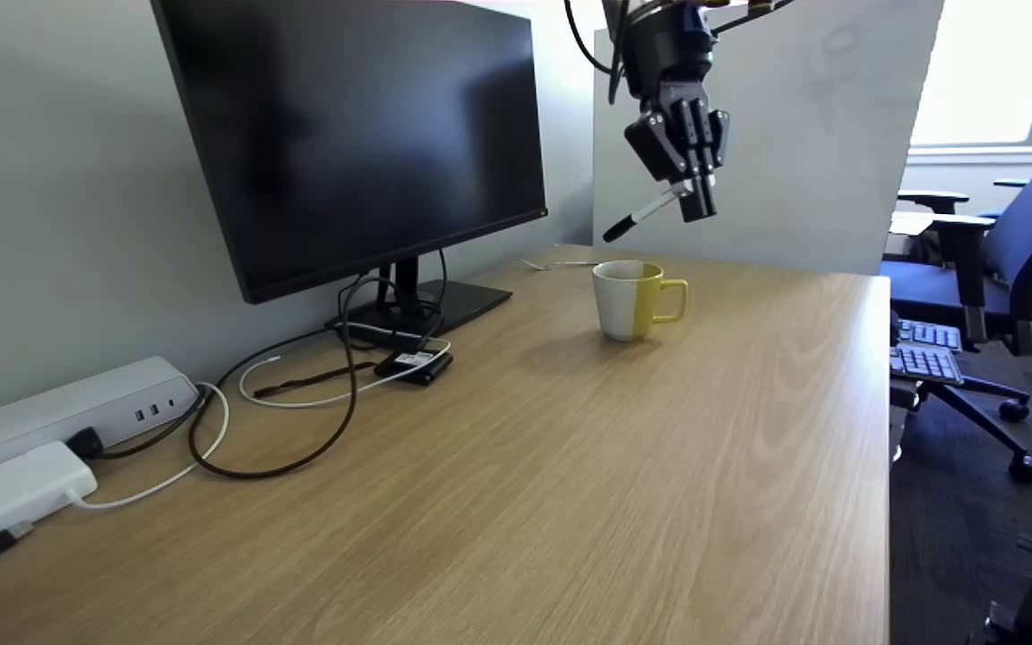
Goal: Remove the marker out of the cup and put it on the table
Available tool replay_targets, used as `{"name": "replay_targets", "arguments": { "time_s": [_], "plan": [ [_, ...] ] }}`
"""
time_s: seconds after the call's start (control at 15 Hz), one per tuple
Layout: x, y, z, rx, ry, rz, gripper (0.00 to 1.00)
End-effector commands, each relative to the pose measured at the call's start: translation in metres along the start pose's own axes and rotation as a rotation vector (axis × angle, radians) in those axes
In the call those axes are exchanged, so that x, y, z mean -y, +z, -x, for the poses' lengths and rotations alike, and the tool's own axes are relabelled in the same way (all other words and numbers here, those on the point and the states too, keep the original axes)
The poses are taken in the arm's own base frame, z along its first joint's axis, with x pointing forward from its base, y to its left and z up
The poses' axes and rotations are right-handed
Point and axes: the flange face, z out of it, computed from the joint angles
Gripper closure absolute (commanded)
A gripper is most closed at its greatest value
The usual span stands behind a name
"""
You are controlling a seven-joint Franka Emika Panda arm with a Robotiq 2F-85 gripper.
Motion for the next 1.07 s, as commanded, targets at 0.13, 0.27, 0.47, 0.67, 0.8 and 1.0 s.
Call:
{"name": "replay_targets", "arguments": {
  "time_s": [0.13, 0.27, 0.47, 0.67, 0.8, 1.0],
  "plan": [
    [-0.018, 0.081, 0.05, -0.025, -0.053, 0.015, 0.97],
    [-0.017, 0.102, 0.057, -0.023, -0.063, 0.028, 0.97],
    [-0.01, 0.111, 0.054, -0.053, -0.089, 0.056, 0.97],
    [-0.007, 0.111, 0.04, -0.098, -0.098, 0.077, 0.97],
    [-0.006, 0.114, 0.029, -0.129, -0.105, 0.087, 0.97],
    [-0.002, 0.129, 0.013, -0.158, -0.118, 0.069, 0.97]
  ]
}}
